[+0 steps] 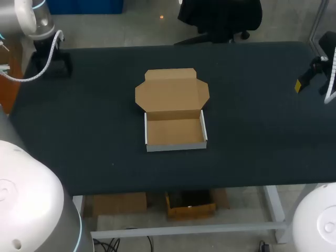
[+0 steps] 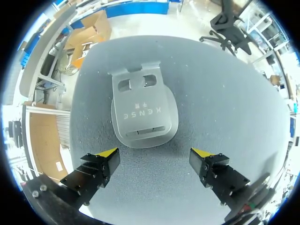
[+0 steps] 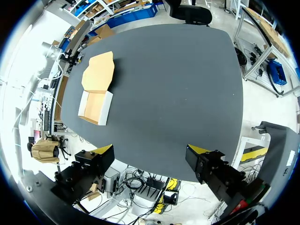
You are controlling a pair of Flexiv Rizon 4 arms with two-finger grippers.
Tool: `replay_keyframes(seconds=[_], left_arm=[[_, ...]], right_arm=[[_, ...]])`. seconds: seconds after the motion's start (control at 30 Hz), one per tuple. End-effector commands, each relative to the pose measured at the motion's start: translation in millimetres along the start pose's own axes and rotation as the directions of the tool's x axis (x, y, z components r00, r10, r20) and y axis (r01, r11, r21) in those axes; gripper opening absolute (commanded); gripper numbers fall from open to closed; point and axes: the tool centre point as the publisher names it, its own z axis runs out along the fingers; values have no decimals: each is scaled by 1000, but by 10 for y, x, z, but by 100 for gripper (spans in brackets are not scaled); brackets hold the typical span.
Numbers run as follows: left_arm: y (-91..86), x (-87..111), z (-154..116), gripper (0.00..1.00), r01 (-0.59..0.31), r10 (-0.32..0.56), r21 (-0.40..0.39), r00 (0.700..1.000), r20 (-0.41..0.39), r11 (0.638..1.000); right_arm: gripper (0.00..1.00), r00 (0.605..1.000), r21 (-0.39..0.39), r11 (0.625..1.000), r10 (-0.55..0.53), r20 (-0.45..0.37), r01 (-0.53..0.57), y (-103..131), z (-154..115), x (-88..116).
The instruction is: Assemble the packaging by folding the flat box into shape, placing the metal phone stand inside, and closing the box properly
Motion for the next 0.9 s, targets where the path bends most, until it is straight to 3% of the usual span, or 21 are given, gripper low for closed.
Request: replay_keyframes(seconds=[0.03, 0.9], left_arm=[[-94, -7, 33, 100, 1, -1, -16, 1000, 1, 1000], [-253, 0, 43, 100, -5, 5, -21, 1000, -18, 1000]], right_arm=[[100, 1000, 4, 1000, 0, -2, 0, 0, -14, -2], [100, 1000, 4, 1000, 0, -2, 0, 0, -14, -2]])
